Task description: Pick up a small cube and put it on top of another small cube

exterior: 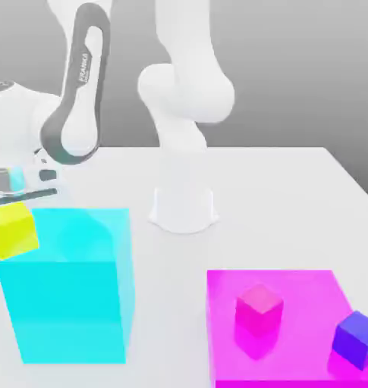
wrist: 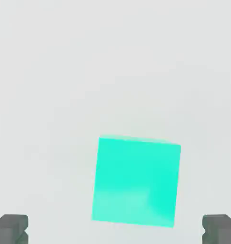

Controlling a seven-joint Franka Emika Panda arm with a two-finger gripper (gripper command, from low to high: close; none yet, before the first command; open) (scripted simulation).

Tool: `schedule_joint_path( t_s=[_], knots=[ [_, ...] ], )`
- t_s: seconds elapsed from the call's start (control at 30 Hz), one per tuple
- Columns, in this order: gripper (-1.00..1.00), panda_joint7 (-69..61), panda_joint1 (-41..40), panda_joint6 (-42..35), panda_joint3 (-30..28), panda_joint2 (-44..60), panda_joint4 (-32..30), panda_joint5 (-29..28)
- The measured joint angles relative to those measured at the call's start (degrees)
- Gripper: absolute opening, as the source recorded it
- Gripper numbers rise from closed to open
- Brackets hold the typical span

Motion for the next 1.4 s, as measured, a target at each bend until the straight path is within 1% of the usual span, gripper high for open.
schedule_joint_path(
  t_s=[0.17,0.2,0.43,0.57,0.67,0.8,1.4],
  knots=[
    [0.0,-3.0,-3.5,8.5,4.6,9.9,1.4,4.6],
    [-1.0,-3.3,-4.2,9.6,5.4,11.3,1.6,5.0],
    [-1.0,-3.3,-4.2,9.7,5.4,11.2,1.6,5.0],
    [-1.0,-0.7,-2.4,3.9,2.7,4.2,0.4,1.5],
    [-1.0,0.9,-2.3,-0.7,2.4,-0.9,0.0,-0.7],
    [-1.0,-6.4,-0.5,-5.8,3.8,-1.2,4.6,-2.0],
    [-1.0,-51.9,6.7,-29.4,10.9,0.9,28.1,-7.2]
  ],
)
